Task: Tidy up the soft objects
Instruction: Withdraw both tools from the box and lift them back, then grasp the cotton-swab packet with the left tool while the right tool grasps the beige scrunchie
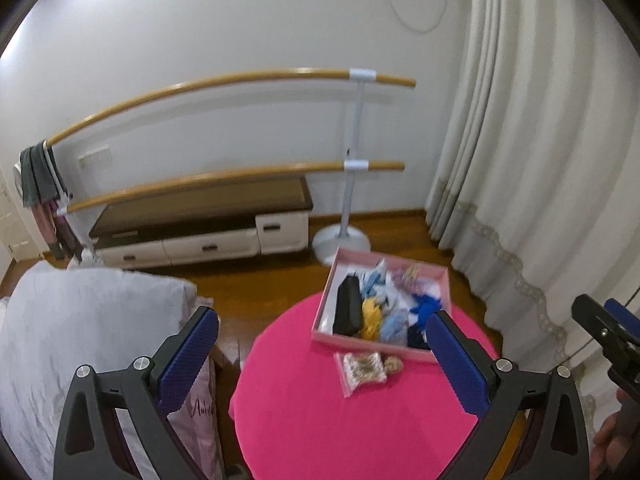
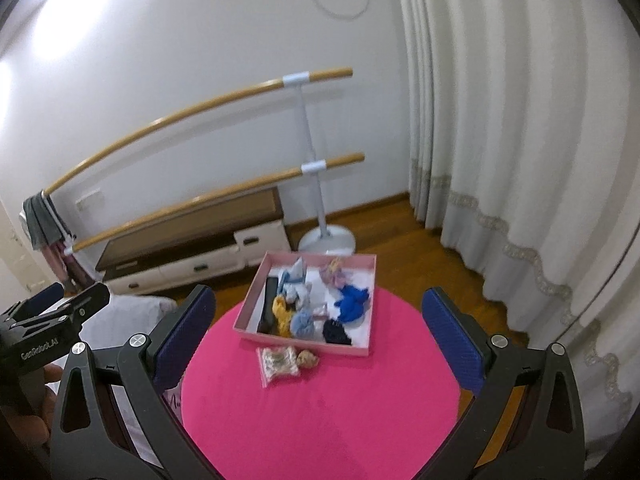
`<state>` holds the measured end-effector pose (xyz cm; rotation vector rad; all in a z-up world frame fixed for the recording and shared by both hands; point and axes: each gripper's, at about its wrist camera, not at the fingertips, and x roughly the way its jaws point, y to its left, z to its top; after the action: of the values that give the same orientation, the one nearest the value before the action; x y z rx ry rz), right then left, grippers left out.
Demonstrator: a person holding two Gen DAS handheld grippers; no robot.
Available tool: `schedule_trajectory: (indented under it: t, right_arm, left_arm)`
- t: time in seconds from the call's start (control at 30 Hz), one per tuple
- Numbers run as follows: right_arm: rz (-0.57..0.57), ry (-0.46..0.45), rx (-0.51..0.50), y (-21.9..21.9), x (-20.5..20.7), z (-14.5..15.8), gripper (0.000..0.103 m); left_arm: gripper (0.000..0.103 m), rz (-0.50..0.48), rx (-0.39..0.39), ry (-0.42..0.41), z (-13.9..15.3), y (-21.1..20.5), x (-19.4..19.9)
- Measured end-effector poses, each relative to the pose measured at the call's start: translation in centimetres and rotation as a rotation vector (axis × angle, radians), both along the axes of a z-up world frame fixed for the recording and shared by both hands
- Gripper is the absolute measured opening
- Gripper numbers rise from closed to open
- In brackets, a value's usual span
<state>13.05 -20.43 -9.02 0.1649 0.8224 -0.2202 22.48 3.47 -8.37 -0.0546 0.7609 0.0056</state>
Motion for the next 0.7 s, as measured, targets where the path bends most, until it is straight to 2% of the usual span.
schedule_trajectory:
  t: [0.1, 0.27, 0.5, 0.7]
  right_arm:
    - [0.009, 0.062, 0.030, -0.5, 1.5, -2.8, 0.103]
    - [0.031, 0.178, 0.060, -1.0, 3.9, -8.3, 0.103]
    - [0.055, 0.336, 0.125, -1.8, 6.5, -16.6, 0.102]
    - [0.048, 0.451, 0.215, -2.5, 7.7, -23.4, 0.093]
  left_arm:
    - [0.103, 0.002, 0.008, 0.055, -1.0, -0.4, 3.0]
    - [0.103, 0.020, 0.025, 0.143, -4.9, -0.8, 8.1]
    - [0.103, 0.005, 0.013, 0.311, -14.0, -1.6, 14.0]
    - [0.103, -0.024, -0.015, 0.404, -20.7, -2.3, 18.2]
